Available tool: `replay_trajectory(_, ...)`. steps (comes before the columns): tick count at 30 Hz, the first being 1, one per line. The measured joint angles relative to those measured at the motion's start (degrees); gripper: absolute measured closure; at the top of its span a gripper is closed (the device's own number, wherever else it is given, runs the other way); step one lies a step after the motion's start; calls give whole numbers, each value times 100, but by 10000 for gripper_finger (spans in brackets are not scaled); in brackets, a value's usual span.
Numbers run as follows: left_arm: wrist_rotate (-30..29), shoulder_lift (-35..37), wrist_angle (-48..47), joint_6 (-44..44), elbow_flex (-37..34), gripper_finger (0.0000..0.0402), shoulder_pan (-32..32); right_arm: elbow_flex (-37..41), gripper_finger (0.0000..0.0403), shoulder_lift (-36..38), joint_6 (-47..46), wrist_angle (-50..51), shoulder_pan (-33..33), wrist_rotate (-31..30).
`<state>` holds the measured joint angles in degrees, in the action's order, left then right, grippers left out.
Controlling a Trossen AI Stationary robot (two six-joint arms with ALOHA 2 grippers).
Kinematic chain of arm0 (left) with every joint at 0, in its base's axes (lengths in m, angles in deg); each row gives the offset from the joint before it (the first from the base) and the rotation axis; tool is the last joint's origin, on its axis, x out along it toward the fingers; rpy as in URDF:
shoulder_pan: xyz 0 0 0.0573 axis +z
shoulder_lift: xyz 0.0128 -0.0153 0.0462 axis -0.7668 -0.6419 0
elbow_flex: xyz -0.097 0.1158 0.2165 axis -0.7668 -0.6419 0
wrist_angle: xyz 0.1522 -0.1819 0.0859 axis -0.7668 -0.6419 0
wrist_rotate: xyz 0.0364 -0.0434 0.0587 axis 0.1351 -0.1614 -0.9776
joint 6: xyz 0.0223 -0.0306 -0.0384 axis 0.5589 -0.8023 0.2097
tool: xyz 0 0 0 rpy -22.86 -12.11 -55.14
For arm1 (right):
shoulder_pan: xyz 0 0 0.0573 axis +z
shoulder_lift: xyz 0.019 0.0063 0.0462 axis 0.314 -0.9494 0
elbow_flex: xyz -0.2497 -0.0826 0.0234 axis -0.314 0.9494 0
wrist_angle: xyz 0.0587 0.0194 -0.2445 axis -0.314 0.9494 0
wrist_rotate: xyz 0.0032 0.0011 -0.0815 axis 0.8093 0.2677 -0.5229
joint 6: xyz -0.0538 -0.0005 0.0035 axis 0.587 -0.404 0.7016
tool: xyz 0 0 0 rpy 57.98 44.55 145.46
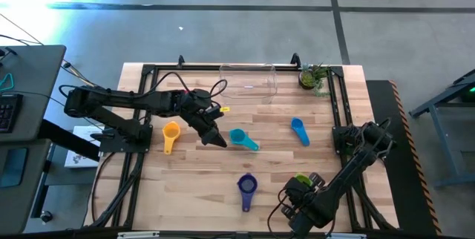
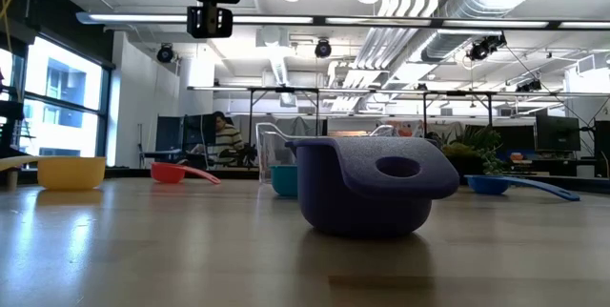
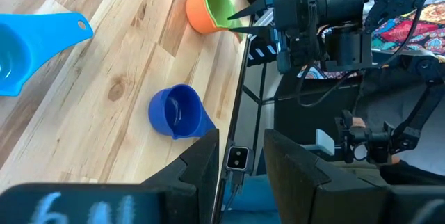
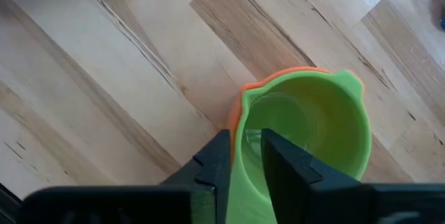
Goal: Nest measuring cups in basket
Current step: Stack the green measuring cup on top of the orange measuring cup
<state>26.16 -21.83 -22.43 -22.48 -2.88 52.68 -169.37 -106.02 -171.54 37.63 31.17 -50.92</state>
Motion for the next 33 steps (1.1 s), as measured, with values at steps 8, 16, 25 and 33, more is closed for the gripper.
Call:
replay_trajectory(8, 0, 0, 0, 2, 0, 298, 0, -485, 325, 0, -35, 327, 0, -355)
replay_trajectory(16, -35, 0, 1, 304, 0, 298, 2, -1401, 325, 9, -17, 1450, -245, -1030)
replay_trajectory(25, -54, 0, 0, 459, 0, 298, 222, -2136, 324, 96, 1178, 2029, -777, -1308)
replay_trajectory(33, -7, -2, -10, 509, 0, 298, 344, -2323, 324, 505, 2317, 2054, -1299, -1700)
